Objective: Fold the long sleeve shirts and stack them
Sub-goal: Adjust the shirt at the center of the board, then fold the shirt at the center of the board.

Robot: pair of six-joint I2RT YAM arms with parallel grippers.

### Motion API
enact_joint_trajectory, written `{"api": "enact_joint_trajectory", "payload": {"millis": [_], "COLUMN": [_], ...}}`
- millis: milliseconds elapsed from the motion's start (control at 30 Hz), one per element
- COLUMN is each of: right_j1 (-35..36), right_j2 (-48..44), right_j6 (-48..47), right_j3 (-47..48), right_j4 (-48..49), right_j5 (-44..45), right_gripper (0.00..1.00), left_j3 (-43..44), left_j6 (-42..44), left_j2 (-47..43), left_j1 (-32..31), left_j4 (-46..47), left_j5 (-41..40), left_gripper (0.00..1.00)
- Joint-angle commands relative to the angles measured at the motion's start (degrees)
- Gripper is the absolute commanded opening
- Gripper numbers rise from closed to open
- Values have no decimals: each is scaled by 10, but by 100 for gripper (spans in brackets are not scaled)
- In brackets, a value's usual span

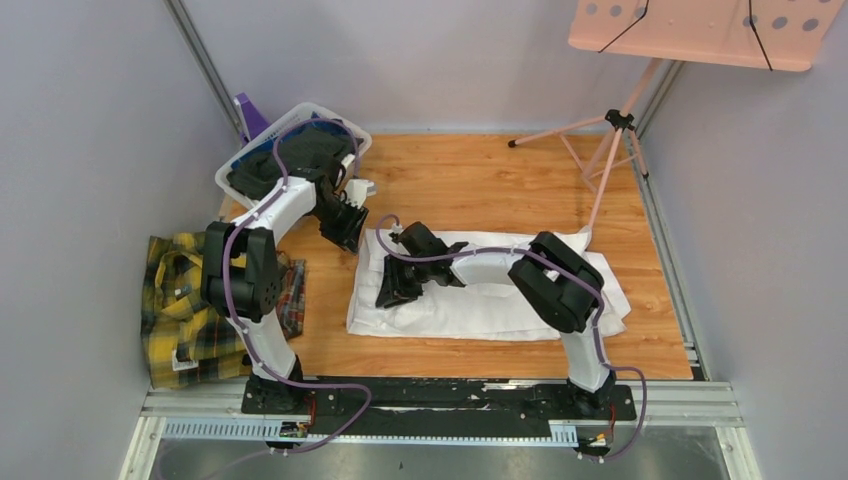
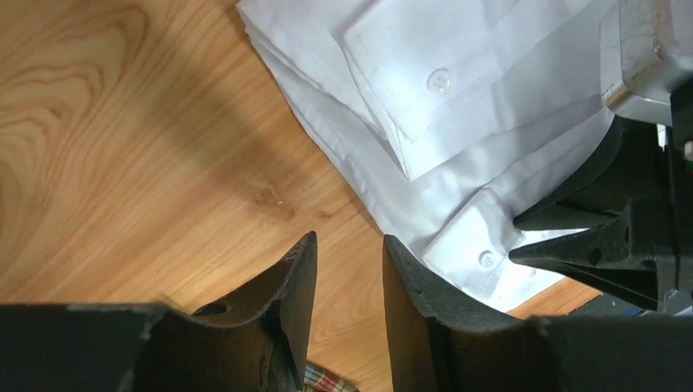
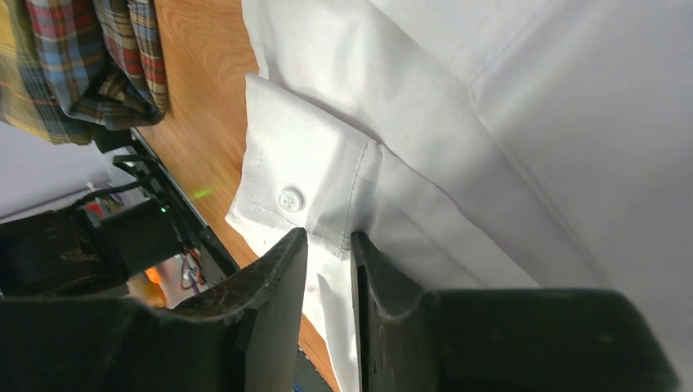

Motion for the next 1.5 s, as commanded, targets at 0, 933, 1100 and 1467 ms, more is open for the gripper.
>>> {"api": "enact_joint_trajectory", "payload": {"millis": [0,933,1100,1467], "right_j1": [11,-142,-140,-104], "right_j2": [21,-143,-125,-91], "right_j6": [75,176,194,234], "right_j3": [-92,-243,-260,-255], "right_j4": [-38,135,157,167], "right_j5": [79,-62,-20,27], "right_gripper": [28,23,19,12], "left_j3": [12,-151,-155,-158], "left_j6": [0,-122,-126,-115], "left_j2": [-25,-25,16,23], "left_j1": [2,10,9,-15], "left_j4": [1,122,139,144], "left_j5": [22,85,117,115], "left_gripper": [43,100,99,73]}}
